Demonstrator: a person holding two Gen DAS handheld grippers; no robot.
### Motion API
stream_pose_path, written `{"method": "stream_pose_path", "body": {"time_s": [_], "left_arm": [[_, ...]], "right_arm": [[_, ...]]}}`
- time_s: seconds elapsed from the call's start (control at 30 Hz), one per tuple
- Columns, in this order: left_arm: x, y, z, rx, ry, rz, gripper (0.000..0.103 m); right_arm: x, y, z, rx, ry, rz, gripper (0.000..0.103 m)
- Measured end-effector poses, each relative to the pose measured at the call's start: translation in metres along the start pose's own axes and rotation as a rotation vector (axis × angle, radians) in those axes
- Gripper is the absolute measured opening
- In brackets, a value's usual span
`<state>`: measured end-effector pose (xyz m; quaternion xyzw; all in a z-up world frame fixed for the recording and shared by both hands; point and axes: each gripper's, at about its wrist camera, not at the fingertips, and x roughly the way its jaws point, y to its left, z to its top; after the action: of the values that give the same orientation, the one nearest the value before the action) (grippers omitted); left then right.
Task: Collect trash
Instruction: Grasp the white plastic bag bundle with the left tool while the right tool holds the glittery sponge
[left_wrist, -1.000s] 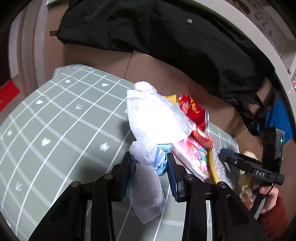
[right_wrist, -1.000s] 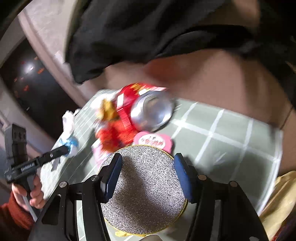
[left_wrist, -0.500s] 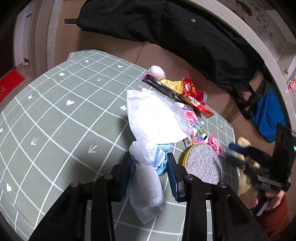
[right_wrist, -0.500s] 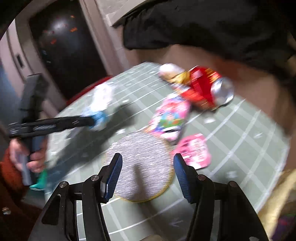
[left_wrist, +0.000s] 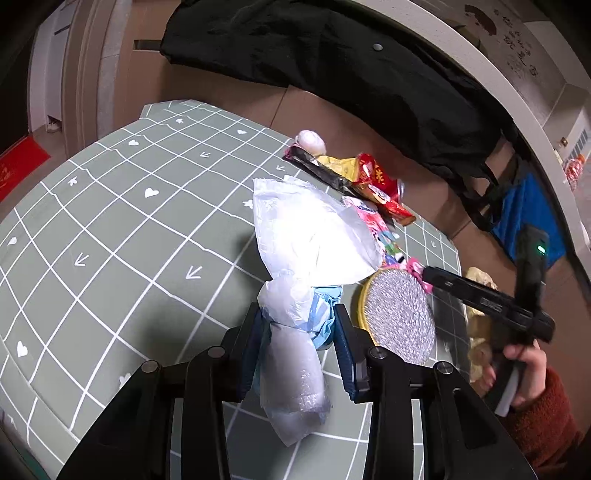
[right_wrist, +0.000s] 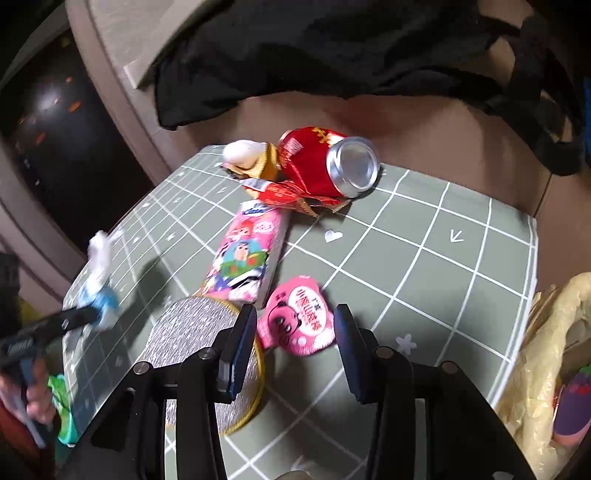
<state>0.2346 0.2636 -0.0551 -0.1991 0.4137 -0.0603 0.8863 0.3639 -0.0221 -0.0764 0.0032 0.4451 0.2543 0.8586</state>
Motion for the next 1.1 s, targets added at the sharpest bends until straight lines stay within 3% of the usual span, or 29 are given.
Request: {"method": "stream_pose_path", "body": {"time_s": [0.1,0.3,0.43,0.5,0.57,0.7,0.87,0.93,1.0,1.1], "left_arm": [[-0.005,-0.001,-0.002,0.009,-0.017,0.009,0.038],[-0.008,0.004,-0.004,-0.009,-0.024,0.015,0.038],[-0.009,0.007,-0.006,-0.022,-0.026,0.013,0.038],[-0.009,0.007,-0.006,-0.028,-0.026,0.015,0.038],[-0.008,0.008,-0.006,-0.031,-0.025,0.016,0.038],[-0.01,0.005,-0.004,-0.023,-0.036,0.01,0.038],[-0.012,0.004,-0.004,-0.032,-0.039,0.0,0.038],[-0.011,0.004,-0.005,-0.028,-0.043,0.006,0.038],[-0.011,0.004,-0.005,-0.03,-0.043,0.005,0.038],[-0.011,0.003,-0.009,-0.025,-0.024,-0.022,0.038]], "right_arm": [[0.011,0.01,0.003,-0.012,0.016,-0.094,0.042],[0.022,0.031,-0.006,-0.045,0.04,-0.125,0.052],[0.021,0.035,-0.009,-0.07,0.039,-0.098,0.053],[0.019,0.036,-0.011,-0.082,0.034,-0.059,0.045],[0.014,0.041,-0.011,-0.117,0.012,-0.081,0.03],[-0.008,0.05,-0.008,-0.175,-0.059,-0.084,0.017],[-0.031,0.043,-0.005,-0.128,-0.098,-0.029,0.02],[-0.031,0.039,-0.008,-0.1,-0.051,-0.018,0.037],[-0.032,0.039,-0.018,-0.101,-0.021,0.014,0.038],[-0.026,0.047,-0.036,-0.107,0.053,0.132,0.039]]}}
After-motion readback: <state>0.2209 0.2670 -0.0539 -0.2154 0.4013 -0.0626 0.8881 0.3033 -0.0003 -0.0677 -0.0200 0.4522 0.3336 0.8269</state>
